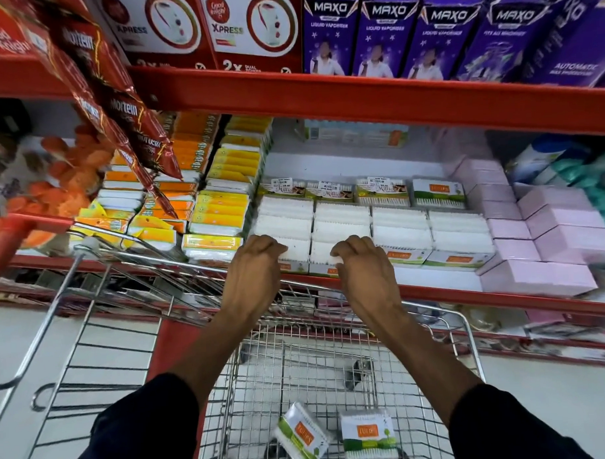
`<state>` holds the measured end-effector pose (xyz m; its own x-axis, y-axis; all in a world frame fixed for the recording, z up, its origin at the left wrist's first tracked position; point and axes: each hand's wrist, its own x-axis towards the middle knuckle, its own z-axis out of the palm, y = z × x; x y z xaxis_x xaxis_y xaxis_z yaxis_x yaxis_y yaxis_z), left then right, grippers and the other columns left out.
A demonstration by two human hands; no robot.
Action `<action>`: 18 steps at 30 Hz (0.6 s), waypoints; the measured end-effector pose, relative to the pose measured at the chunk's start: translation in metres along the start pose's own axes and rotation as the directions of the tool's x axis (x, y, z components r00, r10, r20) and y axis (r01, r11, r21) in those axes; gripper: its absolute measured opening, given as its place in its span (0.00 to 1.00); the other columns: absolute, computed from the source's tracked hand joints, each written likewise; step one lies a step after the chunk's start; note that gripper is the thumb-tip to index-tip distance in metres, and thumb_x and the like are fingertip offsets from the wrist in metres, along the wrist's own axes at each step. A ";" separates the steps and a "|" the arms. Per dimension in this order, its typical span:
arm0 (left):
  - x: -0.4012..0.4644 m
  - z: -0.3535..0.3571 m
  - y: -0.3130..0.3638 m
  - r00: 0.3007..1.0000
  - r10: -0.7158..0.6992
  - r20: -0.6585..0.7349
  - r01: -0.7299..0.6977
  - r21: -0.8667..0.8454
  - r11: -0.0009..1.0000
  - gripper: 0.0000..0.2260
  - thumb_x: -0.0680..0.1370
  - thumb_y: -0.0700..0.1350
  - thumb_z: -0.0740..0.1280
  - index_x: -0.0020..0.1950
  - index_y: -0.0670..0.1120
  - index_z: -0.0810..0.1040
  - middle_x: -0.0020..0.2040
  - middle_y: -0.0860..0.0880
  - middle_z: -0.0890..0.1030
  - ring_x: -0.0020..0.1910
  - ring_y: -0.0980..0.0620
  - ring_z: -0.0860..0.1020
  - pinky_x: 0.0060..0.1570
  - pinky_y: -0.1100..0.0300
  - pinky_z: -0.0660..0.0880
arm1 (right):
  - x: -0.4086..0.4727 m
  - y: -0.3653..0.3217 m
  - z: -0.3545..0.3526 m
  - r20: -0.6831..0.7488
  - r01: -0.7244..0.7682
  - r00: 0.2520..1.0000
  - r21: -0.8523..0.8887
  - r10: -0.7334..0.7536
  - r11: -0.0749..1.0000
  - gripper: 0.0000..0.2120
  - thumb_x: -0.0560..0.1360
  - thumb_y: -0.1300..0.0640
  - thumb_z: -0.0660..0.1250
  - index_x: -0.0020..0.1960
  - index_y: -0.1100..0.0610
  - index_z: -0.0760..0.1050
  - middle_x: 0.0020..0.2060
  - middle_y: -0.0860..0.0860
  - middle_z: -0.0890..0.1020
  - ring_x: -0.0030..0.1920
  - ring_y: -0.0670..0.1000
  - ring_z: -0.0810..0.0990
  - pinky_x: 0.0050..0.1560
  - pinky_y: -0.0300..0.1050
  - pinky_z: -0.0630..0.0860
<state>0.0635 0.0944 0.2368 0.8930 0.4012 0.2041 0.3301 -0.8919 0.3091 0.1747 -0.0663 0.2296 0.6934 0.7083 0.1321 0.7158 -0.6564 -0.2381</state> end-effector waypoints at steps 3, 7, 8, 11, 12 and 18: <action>-0.006 0.002 -0.003 1.000 -0.001 0.003 0.001 0.041 0.999 0.20 0.72 0.30 0.69 0.62 0.42 0.81 0.61 0.41 0.81 0.61 0.40 0.74 0.59 0.40 0.75 | -0.010 0.002 -0.006 -0.032 0.051 0.998 0.046 -0.050 0.998 0.21 0.71 0.67 0.71 0.62 0.56 0.76 0.56 0.54 0.79 0.57 0.56 0.75 0.57 0.50 0.74; -0.052 0.011 0.009 0.999 0.026 -0.036 -0.024 0.057 0.998 0.22 0.75 0.41 0.69 0.70 0.47 0.74 0.72 0.42 0.71 0.71 0.39 0.66 0.68 0.38 0.66 | -0.056 0.010 -0.004 -0.116 0.116 0.988 0.101 -0.104 0.988 0.21 0.74 0.63 0.71 0.67 0.57 0.73 0.62 0.55 0.78 0.63 0.57 0.73 0.64 0.53 0.71; -0.071 0.019 0.013 0.999 0.052 -0.010 -0.052 0.039 0.998 0.23 0.75 0.42 0.69 0.70 0.47 0.73 0.73 0.42 0.70 0.72 0.39 0.65 0.68 0.38 0.66 | -0.075 0.014 0.003 -0.117 0.128 0.986 0.098 -0.116 0.987 0.21 0.73 0.63 0.71 0.66 0.57 0.74 0.62 0.55 0.78 0.63 0.57 0.73 0.64 0.54 0.72; -0.125 0.058 0.018 0.980 0.129 0.152 -0.131 -0.001 0.991 0.24 0.72 0.42 0.72 0.68 0.47 0.74 0.71 0.42 0.72 0.70 0.39 0.68 0.66 0.38 0.69 | -0.128 0.031 0.038 -0.001 0.122 0.993 0.075 -0.122 0.990 0.21 0.70 0.65 0.74 0.62 0.57 0.76 0.59 0.56 0.81 0.60 0.58 0.76 0.61 0.54 0.74; -0.143 0.076 0.018 0.962 0.136 0.237 -0.139 -0.006 0.990 0.24 0.71 0.42 0.74 0.67 0.47 0.75 0.70 0.42 0.74 0.69 0.39 0.71 0.64 0.38 0.70 | -0.146 0.038 0.055 0.095 0.100 0.990 0.073 -0.107 0.992 0.21 0.69 0.65 0.74 0.61 0.57 0.77 0.57 0.55 0.81 0.59 0.58 0.77 0.60 0.53 0.74; -0.207 0.175 0.002 0.716 0.137 0.685 -0.139 -0.052 0.989 0.31 0.66 0.34 0.74 0.69 0.43 0.75 0.71 0.40 0.74 0.69 0.37 0.73 0.66 0.41 0.71 | -0.205 0.068 0.143 0.621 -0.001 0.783 -0.020 0.013 1.000 0.20 0.75 0.61 0.66 0.67 0.56 0.73 0.66 0.55 0.76 0.66 0.58 0.72 0.62 0.52 0.70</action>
<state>-0.0669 -0.0268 0.0332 0.8938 0.0223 -0.4479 0.1863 -0.9270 0.3255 0.0693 -0.2187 0.0491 0.5015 0.7078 -0.4976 0.7169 -0.6619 -0.2190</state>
